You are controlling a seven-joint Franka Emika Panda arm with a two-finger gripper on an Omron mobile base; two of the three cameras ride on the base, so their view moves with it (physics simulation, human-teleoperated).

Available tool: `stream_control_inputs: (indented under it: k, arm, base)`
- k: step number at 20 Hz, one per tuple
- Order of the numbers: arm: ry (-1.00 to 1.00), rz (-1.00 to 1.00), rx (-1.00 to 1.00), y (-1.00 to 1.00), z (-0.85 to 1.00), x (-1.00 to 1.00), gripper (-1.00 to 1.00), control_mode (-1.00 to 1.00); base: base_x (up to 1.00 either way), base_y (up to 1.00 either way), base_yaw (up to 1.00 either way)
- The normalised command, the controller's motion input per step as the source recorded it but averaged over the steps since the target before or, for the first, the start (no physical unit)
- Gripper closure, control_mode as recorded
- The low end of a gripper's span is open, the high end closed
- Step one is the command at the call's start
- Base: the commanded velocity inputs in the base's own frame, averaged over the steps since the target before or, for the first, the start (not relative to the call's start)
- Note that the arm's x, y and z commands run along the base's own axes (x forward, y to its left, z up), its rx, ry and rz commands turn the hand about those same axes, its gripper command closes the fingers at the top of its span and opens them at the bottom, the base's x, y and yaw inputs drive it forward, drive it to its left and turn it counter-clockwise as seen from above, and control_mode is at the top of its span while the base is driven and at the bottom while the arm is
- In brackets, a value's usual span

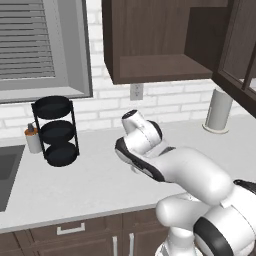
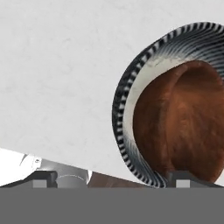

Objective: Pick up the bowls on the counter and stack them on top of one another in the open cabinet. Place the smaller bowl on top of the larger bowl.

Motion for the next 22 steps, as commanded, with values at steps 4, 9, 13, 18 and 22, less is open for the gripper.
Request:
stream_control_inputs:
  k: [4,9,13,18,22]
  arm:
    - [0.00,-0.03,-0.11,-0.20,-0.52,0.02,-1.00,-1.00]
    - [0.00,-0.03,-0.12,-0.16,-0.55,0.07,-1.00,-1.00]
    - [0.00,0.00,-0.09,-0.07,-0.39,0.13,-1.00,-1.00]
    - [-0.07,0.00,-0.08,-0.17,-0.22,0.04,-1.00,-1.00]
    - [-0.11,0.00,-0.06,-0.18,-0.07,0.00,-1.00,-1.00]
  base:
    - [0.00,0.00,0.00]
    - [0.00,0.00,0.00]
    - [0.00,0.00,0.00]
    - [0.00,0.00,0.00]
    - [0.00,0.00,0.00]
